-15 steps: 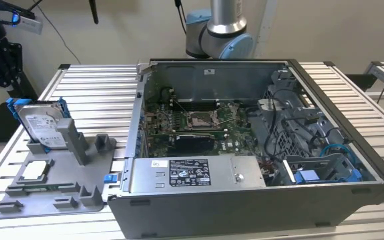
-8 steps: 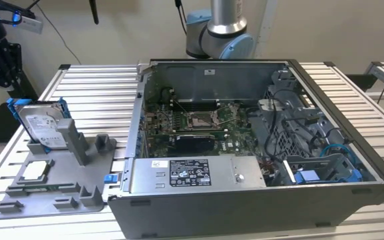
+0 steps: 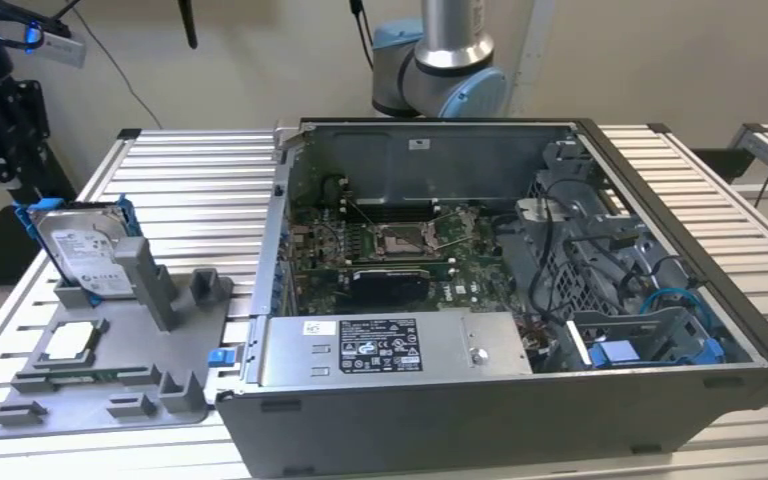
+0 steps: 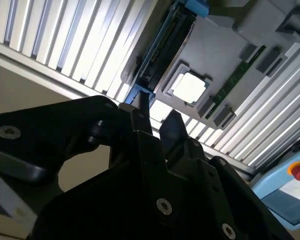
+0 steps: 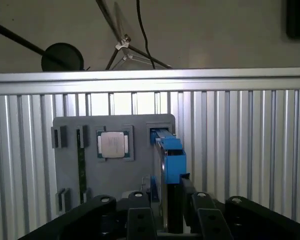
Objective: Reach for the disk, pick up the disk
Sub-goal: 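Pick up the disk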
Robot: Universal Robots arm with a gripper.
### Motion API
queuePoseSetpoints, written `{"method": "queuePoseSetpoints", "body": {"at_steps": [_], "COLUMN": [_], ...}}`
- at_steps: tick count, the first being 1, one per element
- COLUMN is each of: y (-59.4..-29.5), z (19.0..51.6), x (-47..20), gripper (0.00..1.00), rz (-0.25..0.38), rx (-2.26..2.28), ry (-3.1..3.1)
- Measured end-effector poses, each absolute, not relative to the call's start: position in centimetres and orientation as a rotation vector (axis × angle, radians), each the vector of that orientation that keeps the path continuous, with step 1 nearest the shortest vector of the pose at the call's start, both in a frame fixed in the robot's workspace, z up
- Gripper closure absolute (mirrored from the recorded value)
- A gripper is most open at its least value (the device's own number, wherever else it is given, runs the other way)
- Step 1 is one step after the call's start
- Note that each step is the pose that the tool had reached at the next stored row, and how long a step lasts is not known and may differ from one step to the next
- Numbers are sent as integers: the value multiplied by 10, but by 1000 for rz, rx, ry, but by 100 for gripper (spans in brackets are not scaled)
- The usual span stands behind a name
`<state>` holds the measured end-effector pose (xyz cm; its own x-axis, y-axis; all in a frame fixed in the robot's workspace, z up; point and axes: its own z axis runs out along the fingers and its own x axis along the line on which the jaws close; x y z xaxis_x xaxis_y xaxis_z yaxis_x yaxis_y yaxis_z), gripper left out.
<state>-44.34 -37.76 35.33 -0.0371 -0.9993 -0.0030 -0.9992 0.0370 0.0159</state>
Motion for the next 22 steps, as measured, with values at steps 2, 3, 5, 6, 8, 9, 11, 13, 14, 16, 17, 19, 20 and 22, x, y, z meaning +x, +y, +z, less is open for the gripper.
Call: {"method": "queuePoseSetpoints", "body": {"at_steps": [2, 3, 5, 6, 8, 9, 11, 13, 14, 16, 17, 19, 20, 22], "y": [-378, -378, -378, -378, -378, -378, -377, -377, -377, -377, -377, -377, -377, -377], "z": [353, 353, 353, 353, 353, 353, 351, 348, 346, 343, 341, 337, 336, 332], "x": [-443, -443, -443, -443, -443, -443, -444, -444, -445, -445, -446, -446, -446, -446], "gripper": [0, 0, 0, 0, 0, 0, 0, 0, 0, 0, 0, 0, 0, 0], "rz": [-21, -21, -21, -21, -21, -21, -21, -22, -23, -25, -27, -29, -30, -30], "rx": [2174, 2174, 2175, 2175, 2175, 2175, 2176, 2177, 2177, 2179, 2181, 2187, 2190, 2200], "ry": [-2255, -2255, -2255, -2254, -2254, -2254, -2254, -2255, -2256, -2257, -2257, -2253, -2251, -2241]}}
